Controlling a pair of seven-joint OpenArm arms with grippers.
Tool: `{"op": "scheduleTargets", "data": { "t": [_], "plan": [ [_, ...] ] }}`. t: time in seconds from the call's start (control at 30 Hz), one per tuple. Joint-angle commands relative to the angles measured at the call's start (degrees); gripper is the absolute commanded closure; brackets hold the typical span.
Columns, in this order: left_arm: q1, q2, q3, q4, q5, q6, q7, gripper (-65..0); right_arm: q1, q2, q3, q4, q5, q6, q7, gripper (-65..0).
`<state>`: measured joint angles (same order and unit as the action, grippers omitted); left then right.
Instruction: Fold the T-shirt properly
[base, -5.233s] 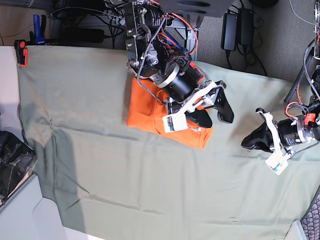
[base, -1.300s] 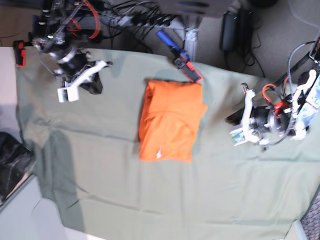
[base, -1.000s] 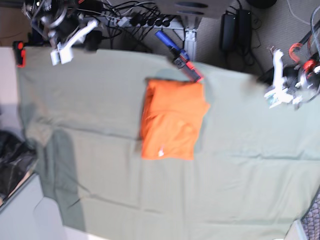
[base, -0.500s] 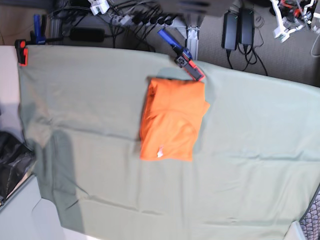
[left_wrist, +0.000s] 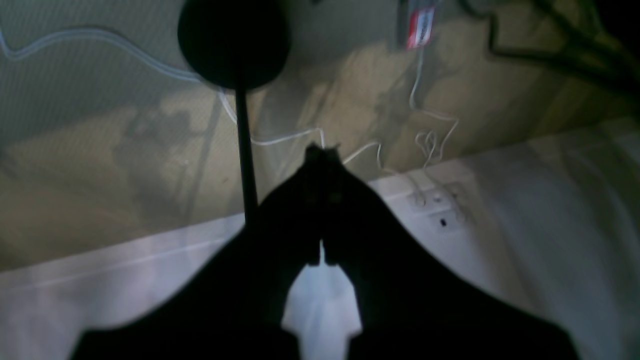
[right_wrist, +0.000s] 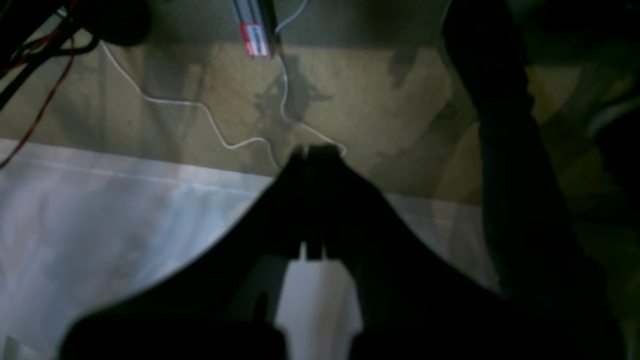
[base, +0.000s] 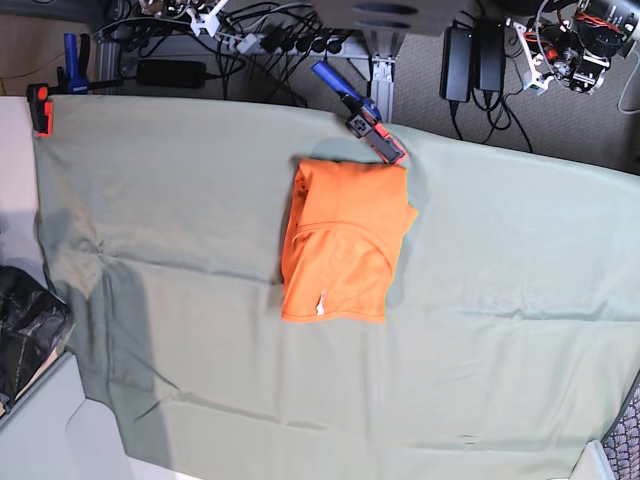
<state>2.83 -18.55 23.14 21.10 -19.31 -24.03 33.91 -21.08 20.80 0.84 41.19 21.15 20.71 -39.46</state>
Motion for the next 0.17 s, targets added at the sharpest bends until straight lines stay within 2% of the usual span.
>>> {"op": "scheduleTargets", "data": {
  "t": [0.0, 0.13],
  "plan": [
    [-0.68, -0.5, 0.92, 0.72, -1.27, -0.17, 0.85, 0.0, -0.22, 0.68, 0.37, 0.35, -0.17, 4.61, -0.44, 0.0],
    [-0.85, -0.17, 1.6, 3.13, -2.29, -0.17, 1.25, 0.0, -0.22, -0.83, 1.79, 0.42, -0.59, 4.61, 1.88, 0.0]
  ]
}}
